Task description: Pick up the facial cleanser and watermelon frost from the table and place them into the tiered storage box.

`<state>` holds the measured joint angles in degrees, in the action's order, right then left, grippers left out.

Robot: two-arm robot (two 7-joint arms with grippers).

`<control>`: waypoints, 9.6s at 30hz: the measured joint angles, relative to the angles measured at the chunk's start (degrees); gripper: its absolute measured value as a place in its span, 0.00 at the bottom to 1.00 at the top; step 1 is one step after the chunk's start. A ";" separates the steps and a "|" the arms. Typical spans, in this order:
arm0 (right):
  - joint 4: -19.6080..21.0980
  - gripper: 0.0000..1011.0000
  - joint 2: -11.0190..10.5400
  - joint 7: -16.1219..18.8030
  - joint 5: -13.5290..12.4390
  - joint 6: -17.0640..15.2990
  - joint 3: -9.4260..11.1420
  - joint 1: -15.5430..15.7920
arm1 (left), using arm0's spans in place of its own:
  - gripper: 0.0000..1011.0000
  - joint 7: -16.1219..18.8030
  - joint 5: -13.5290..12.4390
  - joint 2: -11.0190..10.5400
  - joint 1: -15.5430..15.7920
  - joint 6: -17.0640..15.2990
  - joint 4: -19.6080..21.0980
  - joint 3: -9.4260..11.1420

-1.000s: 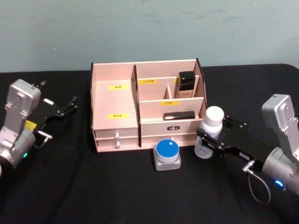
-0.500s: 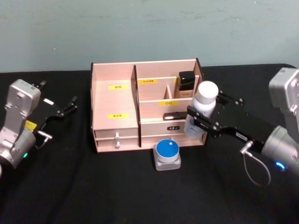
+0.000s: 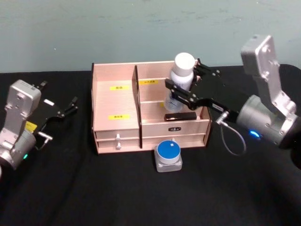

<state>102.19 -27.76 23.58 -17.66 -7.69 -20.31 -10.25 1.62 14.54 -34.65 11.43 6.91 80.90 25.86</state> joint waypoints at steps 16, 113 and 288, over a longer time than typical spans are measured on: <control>-12.29 0.60 6.31 -0.47 2.51 0.93 -3.98 -9.31 | 1.00 0.00 0.01 0.00 0.00 0.00 0.00 0.00; -22.87 0.99 9.17 1.56 3.93 1.12 -5.50 -13.79 | 1.00 0.00 0.00 0.00 0.00 0.00 0.00 0.00; -5.82 0.72 13.77 -2.43 10.69 -9.66 -8.85 -2.62 | 1.00 0.00 0.01 0.00 0.00 0.00 0.00 0.00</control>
<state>96.38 -13.99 21.15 -6.97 -17.35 -29.16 -12.86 1.62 14.55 -34.65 11.43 6.91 80.90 25.86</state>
